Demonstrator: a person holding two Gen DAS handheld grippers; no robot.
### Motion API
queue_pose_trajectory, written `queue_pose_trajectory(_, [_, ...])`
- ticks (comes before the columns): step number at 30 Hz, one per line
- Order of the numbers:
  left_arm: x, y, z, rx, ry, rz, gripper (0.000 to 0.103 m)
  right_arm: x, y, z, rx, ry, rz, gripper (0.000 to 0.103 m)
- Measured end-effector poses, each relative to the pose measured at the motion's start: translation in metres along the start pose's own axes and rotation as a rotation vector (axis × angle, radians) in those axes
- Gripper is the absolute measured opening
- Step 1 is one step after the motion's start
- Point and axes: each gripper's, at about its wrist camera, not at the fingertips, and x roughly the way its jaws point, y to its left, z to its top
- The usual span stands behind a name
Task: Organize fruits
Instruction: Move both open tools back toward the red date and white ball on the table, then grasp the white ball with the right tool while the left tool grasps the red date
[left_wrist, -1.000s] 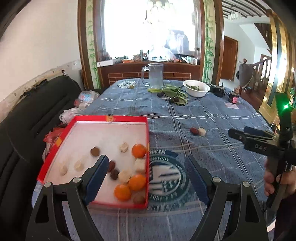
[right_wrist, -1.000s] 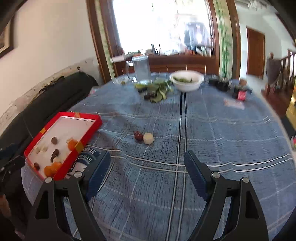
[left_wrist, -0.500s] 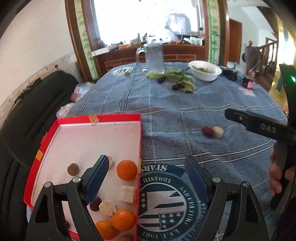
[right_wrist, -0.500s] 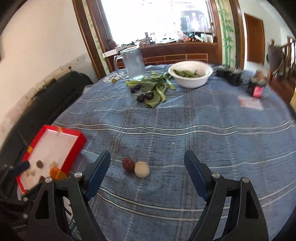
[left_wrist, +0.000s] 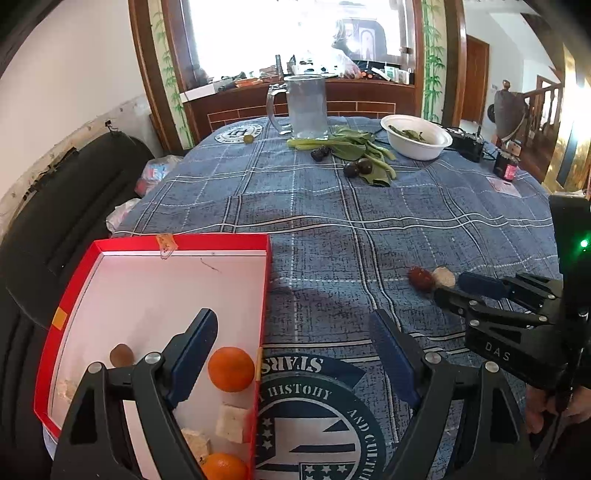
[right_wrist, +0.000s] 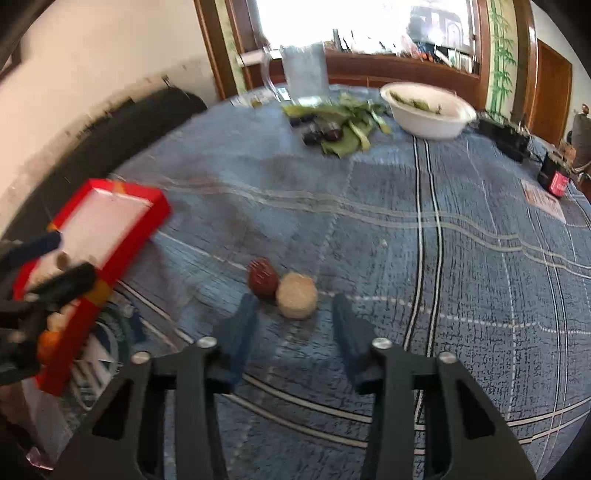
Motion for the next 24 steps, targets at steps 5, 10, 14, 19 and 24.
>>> queue_pose_trajectory(5, [-0.002, -0.002, 0.003, 0.006, -0.008, -0.037, 0.084, 0.005, -0.002, 0.005, 0.005, -0.006, -0.008, 0.036])
queue_pose_trajectory(10, [0.000, -0.009, 0.010, 0.021, -0.005, -0.041, 0.084, 0.011, -0.002, 0.007, 0.013, -0.005, -0.005, 0.036])
queue_pose_trajectory(14, [0.006, -0.019, 0.018, 0.044, 0.003, -0.024, 0.084, 0.010, 0.000, 0.007, -0.001, -0.001, -0.011, 0.025])
queue_pose_trajectory(19, [0.020, -0.033, 0.029, 0.029, 0.039, -0.057, 0.084, -0.002, -0.020, 0.011, 0.088, -0.014, -0.011, 0.025])
queue_pose_trajectory(24, [0.049, -0.056, 0.039, -0.001, 0.096, -0.068, 0.084, -0.029, -0.058, 0.017, 0.248, -0.098, -0.021, 0.025])
